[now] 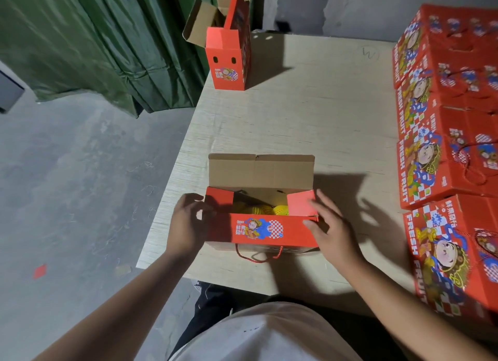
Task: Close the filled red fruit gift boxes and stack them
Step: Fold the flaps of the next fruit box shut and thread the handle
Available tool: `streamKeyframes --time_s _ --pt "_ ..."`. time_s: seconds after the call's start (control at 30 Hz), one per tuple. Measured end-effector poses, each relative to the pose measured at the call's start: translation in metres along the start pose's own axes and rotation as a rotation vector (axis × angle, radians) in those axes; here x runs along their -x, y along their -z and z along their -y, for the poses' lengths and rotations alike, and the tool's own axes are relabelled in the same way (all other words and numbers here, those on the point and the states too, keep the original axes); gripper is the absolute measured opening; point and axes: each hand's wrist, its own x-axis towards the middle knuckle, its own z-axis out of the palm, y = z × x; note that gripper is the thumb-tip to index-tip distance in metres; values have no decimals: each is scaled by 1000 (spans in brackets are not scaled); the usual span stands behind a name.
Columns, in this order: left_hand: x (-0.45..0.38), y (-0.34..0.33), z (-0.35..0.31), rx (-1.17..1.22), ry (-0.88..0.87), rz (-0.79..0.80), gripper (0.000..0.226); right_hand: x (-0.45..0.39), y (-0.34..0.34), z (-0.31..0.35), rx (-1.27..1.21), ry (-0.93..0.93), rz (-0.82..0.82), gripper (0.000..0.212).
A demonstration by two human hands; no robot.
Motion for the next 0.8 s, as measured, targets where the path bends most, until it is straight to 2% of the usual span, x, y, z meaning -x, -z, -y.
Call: streamKeyframes --time_s 0.07,0.1,0.13,0.2,0.27,0.43,0.5,0.57,0.67,0.8 --pt "-5 1 3 215 191 0 27 -9 -2 4 -155 -186 17 80" --pt "-6 2 3 366 291 38 36 -13 -2 8 -267 -295 52 86" --pt "-8 2 5 500 384 100 45 -17 -3 10 -367 -375 105 85" --pt "-10 1 11 648 505 246 57 -22 -2 9 -457 -450 212 69" --pt "-14 4 14 703 519 356 60 -28 1 5 -457 -457 271 59" --pt "-40 17 9 601 350 505 72 -56 15 8 -347 -414 401 93" --pt "-46 19 5 485 289 487 71 -63 15 12 -296 -394 398 91" --pt "-45 19 4 311 203 405 68 -61 15 15 -290 -379 344 84" --pt "-39 21 6 186 -3 299 64 -46 16 21 -316 -310 247 71" --pt "-29 21 6 84 -220 334 64 -28 16 24 -77 -143 303 86"
